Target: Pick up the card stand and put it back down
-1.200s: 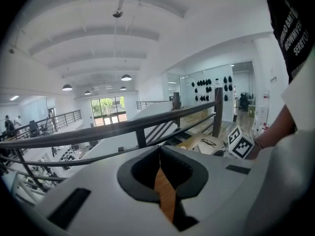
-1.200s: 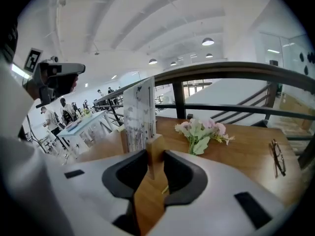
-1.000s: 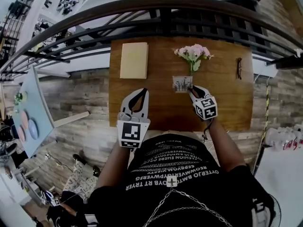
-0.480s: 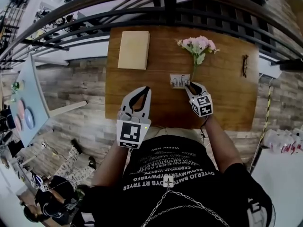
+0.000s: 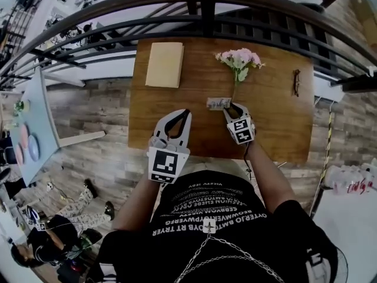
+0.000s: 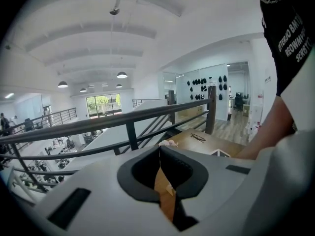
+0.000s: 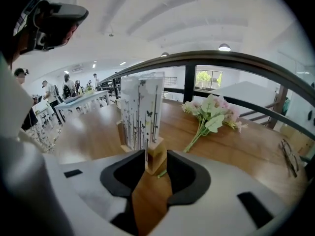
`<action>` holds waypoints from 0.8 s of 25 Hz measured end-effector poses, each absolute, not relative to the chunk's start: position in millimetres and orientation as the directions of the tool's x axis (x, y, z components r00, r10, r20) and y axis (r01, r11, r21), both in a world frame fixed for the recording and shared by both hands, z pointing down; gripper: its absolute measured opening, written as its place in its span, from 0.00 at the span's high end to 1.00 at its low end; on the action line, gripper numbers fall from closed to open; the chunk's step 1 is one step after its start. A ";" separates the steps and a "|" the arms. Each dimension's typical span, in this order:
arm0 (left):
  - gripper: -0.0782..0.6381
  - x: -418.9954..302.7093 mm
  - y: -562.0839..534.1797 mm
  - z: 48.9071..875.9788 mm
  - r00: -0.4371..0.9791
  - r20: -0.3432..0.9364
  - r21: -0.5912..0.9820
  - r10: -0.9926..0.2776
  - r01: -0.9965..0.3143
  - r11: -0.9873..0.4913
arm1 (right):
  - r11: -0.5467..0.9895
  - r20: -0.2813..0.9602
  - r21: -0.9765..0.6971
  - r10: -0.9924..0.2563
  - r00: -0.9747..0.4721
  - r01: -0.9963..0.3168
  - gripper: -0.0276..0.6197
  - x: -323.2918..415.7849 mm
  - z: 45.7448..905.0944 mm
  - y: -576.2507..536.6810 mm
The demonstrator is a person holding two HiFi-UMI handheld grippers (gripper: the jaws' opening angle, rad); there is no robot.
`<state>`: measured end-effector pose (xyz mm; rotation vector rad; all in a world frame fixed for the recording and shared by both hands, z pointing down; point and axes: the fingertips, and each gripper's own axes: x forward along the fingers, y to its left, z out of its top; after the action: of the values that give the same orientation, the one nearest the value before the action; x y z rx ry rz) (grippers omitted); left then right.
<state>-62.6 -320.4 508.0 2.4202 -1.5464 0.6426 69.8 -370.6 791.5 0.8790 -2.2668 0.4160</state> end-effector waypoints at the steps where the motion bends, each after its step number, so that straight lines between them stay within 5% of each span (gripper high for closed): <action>1: 0.85 -64.8 -317.6 503.5 0.353 0.449 -0.071 -0.821 -0.902 -0.427 | 0.720 0.677 -0.049 -0.485 -0.553 -0.692 0.72 70.7 786.3 -370.5; 6: 0.85 -66.7 -299.7 472.4 0.322 0.384 -0.082 -0.865 -0.922 -0.379 | 0.709 0.641 0.000 -0.541 -0.544 -0.705 0.71 97.0 744.5 -363.5; 11: 0.85 -66.8 -284.2 448.0 0.274 0.289 -0.062 -0.917 -0.951 -0.304 | 0.686 0.542 0.039 -0.625 -0.561 -0.727 0.92 117.3 671.3 -361.3; 20: 0.85 -45.4 -249.6 409.8 0.283 0.204 -0.102 -0.937 -0.946 -0.308 | 0.660 0.345 0.017 -0.709 -0.615 -0.751 0.94 138.4 520.4 -328.9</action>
<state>-45.4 -249.6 409.8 2.4847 -1.8248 0.3519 138.4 -328.9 520.4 1.1615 -2.5558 0.1842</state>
